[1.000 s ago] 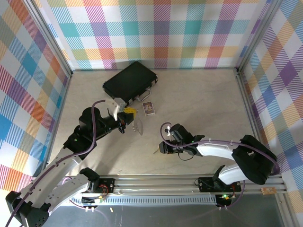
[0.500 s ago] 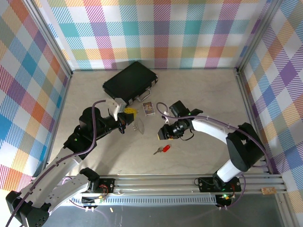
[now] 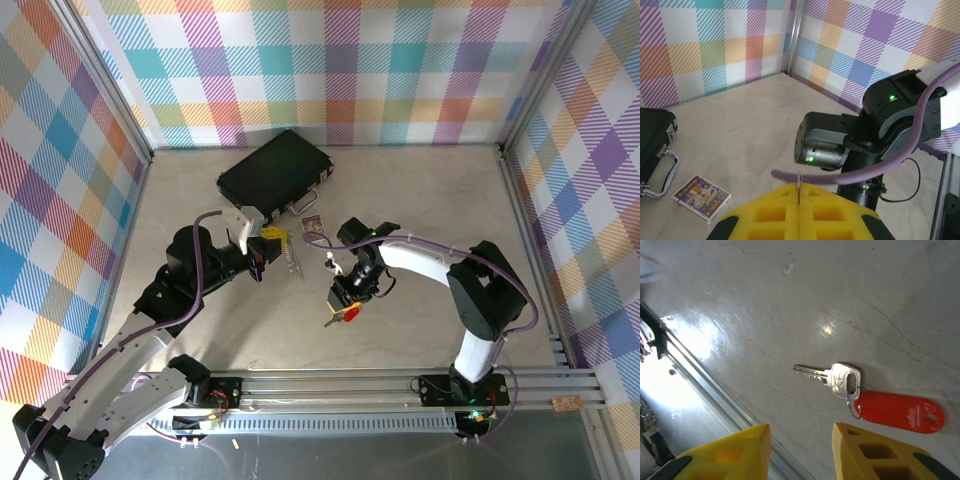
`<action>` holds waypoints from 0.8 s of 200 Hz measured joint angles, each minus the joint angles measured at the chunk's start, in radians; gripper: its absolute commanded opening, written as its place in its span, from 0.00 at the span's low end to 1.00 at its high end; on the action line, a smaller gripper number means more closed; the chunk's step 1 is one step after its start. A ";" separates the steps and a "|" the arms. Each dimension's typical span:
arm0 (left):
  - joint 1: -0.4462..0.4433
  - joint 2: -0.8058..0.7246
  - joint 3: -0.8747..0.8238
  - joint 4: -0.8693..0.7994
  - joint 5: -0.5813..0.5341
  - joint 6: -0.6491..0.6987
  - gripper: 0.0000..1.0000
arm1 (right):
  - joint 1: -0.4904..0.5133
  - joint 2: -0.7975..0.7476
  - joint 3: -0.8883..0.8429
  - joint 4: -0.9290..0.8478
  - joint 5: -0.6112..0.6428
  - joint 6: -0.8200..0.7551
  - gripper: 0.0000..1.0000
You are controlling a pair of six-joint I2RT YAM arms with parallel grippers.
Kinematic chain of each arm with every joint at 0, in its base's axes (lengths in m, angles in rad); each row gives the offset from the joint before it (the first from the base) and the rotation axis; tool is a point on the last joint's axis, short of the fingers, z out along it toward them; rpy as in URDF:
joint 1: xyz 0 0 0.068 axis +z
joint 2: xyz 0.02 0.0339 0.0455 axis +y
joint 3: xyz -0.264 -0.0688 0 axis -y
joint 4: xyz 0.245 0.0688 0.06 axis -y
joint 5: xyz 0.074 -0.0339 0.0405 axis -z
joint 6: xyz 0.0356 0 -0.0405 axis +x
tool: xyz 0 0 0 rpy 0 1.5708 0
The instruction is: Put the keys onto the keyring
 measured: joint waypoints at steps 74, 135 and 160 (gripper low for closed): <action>0.005 0.000 0.000 0.000 0.000 0.000 0.00 | 0.041 0.077 0.060 -0.052 0.095 -0.050 0.31; 0.011 0.000 0.000 0.000 0.008 -0.003 0.00 | 0.068 0.127 0.092 -0.076 0.156 -0.078 0.26; 0.013 0.000 0.000 0.000 0.011 -0.004 0.00 | 0.080 0.137 0.095 -0.092 0.178 -0.090 0.21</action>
